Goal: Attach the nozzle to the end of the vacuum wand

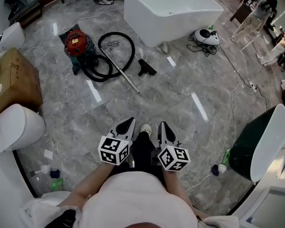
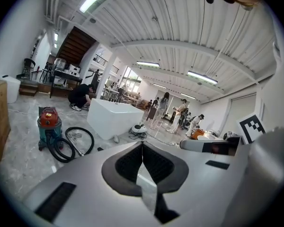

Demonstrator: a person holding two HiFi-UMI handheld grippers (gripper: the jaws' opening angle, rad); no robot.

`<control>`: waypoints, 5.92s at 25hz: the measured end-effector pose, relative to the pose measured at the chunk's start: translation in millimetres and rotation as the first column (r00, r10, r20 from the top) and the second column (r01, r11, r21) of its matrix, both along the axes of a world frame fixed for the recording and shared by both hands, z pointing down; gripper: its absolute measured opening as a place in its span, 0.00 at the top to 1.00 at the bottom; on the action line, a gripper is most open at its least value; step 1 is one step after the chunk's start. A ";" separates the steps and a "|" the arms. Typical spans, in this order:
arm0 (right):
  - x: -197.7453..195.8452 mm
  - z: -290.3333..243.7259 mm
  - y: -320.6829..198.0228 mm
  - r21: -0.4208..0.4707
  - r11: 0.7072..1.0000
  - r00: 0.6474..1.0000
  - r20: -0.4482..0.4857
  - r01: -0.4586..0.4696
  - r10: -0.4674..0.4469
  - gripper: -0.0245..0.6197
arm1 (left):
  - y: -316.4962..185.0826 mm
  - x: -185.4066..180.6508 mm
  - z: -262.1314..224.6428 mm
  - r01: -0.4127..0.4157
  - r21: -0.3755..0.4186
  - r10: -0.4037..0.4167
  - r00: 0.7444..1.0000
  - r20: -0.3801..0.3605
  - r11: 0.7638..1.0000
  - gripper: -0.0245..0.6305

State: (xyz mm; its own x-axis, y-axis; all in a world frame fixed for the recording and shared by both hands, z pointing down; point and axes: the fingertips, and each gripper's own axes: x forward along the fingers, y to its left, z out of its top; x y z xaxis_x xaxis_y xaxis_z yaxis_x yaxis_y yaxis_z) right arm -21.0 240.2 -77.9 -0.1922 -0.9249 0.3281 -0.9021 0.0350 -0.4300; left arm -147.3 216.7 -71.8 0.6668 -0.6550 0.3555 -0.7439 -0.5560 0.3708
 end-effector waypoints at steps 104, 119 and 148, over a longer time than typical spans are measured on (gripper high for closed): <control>113.0 178.1 -429.1 0.064 0.985 0.986 -0.055 0.159 -0.155 0.94 | -394.1 109.2 195.2 -0.098 -0.022 0.099 0.994 0.045 0.995 0.95; 144.0 335.1 -435.9 0.061 0.991 0.992 -0.041 0.122 -0.119 0.94 | -411.0 94.4 358.2 0.003 -0.025 -0.002 0.998 0.060 1.000 0.95; 143.5 647.3 -474.2 0.154 0.962 0.973 -0.087 0.226 -0.214 0.94 | -433.3 87.5 643.7 -0.024 0.069 0.023 1.000 0.011 0.997 0.95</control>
State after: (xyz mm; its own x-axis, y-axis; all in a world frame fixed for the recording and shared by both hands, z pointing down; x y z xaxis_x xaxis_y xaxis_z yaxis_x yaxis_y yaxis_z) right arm 122.5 -234.0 569.4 -0.3791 -0.9040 0.1976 -0.8917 0.2998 -0.3391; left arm -59.8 -216.6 572.0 0.6787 -0.6626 0.3168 -0.7340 -0.5973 0.3232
